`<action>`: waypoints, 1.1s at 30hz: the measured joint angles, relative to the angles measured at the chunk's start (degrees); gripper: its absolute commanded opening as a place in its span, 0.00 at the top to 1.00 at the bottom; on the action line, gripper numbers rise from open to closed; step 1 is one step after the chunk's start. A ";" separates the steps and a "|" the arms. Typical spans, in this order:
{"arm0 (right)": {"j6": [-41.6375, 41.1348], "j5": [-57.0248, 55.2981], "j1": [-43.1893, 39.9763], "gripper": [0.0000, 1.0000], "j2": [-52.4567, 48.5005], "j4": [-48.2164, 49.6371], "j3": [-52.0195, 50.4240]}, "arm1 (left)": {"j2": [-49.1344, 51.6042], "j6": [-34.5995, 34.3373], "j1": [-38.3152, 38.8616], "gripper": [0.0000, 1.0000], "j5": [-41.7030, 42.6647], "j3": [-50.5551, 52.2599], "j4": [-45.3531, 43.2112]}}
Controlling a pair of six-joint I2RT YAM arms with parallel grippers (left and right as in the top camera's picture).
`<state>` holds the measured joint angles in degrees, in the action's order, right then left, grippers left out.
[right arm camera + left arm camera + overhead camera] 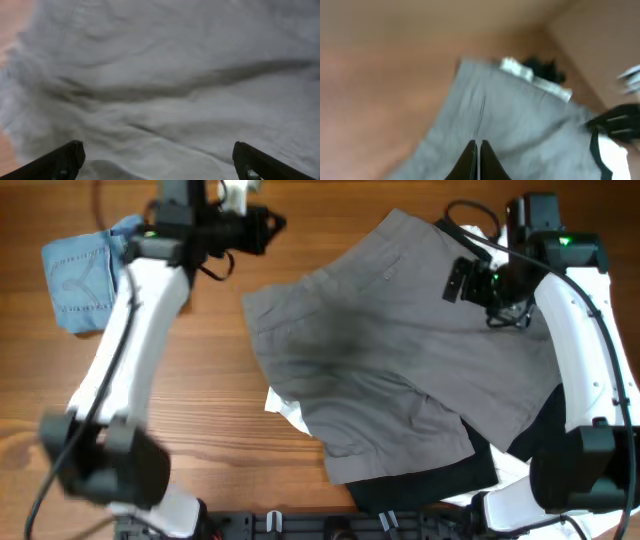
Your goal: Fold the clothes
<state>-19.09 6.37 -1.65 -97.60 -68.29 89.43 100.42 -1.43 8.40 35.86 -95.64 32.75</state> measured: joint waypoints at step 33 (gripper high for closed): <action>1.42 3.76 -5.05 0.00 -0.11 5.62 -7.93 | 27.12 0.92 7.17 0.96 -12.74 -6.99 24.50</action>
<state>-17.67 10.13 -6.70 -97.71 -62.67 81.49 127.55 -0.51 15.57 23.11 -102.63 57.25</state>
